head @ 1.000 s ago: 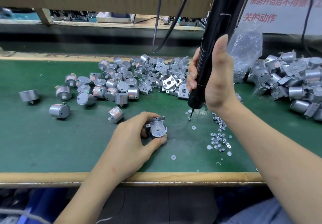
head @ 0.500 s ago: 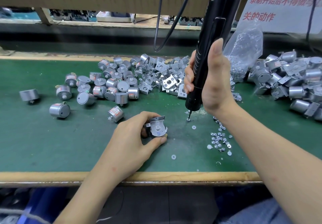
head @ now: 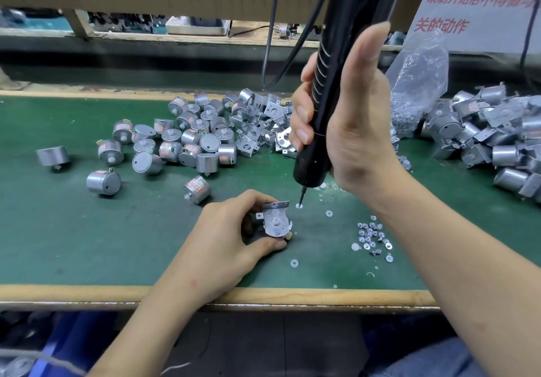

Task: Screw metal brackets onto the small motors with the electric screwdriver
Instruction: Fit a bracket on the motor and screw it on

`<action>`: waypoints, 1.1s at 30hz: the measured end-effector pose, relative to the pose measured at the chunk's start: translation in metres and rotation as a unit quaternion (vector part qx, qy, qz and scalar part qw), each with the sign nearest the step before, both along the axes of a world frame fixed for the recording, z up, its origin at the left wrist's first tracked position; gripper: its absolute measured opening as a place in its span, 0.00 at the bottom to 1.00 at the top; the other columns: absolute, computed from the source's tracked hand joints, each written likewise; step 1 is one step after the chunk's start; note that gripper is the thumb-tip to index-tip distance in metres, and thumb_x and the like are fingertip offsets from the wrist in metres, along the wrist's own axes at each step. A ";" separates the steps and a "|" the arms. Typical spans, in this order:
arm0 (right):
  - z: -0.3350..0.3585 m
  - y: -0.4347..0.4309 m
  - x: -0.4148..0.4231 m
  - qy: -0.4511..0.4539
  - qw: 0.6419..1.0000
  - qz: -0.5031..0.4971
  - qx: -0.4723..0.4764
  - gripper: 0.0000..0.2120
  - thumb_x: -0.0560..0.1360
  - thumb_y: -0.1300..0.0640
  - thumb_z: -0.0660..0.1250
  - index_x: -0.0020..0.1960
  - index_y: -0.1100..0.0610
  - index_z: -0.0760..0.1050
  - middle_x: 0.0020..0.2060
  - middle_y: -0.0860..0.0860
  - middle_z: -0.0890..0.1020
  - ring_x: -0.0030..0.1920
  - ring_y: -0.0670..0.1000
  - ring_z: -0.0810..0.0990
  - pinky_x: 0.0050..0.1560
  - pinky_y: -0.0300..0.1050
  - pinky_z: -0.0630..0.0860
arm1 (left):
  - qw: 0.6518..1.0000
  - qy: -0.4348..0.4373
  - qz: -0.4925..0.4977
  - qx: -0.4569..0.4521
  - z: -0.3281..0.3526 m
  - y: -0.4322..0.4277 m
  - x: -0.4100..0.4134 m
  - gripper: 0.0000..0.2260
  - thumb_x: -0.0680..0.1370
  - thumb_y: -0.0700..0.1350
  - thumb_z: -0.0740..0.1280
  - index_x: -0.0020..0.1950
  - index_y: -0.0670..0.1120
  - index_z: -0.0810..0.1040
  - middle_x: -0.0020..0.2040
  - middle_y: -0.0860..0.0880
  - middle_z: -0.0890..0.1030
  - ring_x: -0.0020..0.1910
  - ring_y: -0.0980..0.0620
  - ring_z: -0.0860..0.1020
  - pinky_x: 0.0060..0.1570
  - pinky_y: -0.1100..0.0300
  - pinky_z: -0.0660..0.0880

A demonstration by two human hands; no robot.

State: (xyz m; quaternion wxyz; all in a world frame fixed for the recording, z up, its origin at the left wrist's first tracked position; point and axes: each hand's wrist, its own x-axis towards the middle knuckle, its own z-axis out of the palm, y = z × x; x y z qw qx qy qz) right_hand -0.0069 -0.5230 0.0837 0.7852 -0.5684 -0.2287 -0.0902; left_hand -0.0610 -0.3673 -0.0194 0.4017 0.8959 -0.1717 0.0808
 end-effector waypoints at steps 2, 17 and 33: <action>0.002 0.005 -0.003 -0.011 1.000 0.016 0.007 0.35 0.58 0.26 0.64 0.41 0.58 0.70 0.24 0.51 0.70 0.21 0.51 0.68 0.26 0.44 0.67 | 1.000 0.000 0.003 -0.006 0.000 0.000 0.000 0.19 0.67 0.52 0.80 0.54 0.59 0.78 0.42 0.60 0.82 0.39 0.54 0.78 0.39 0.66 0.72; -0.006 0.019 -0.007 -0.023 1.000 -0.009 -0.001 0.38 0.62 0.26 0.65 0.44 0.63 0.71 0.25 0.52 0.71 0.23 0.52 0.71 0.29 0.46 0.70 | 1.000 -0.004 0.019 -0.001 0.001 -0.002 -0.003 0.17 0.67 0.52 0.80 0.51 0.56 0.79 0.34 0.60 0.79 0.32 0.60 0.73 0.33 0.71 0.65; -0.013 0.021 -0.006 -0.022 1.000 -0.010 -0.009 0.36 0.64 0.26 0.65 0.44 0.61 0.71 0.26 0.50 0.73 0.24 0.51 0.73 0.29 0.45 0.71 | 1.000 -0.009 0.019 0.017 0.003 -0.003 -0.003 0.17 0.68 0.53 0.79 0.53 0.56 0.78 0.36 0.63 0.78 0.35 0.64 0.74 0.36 0.72 0.66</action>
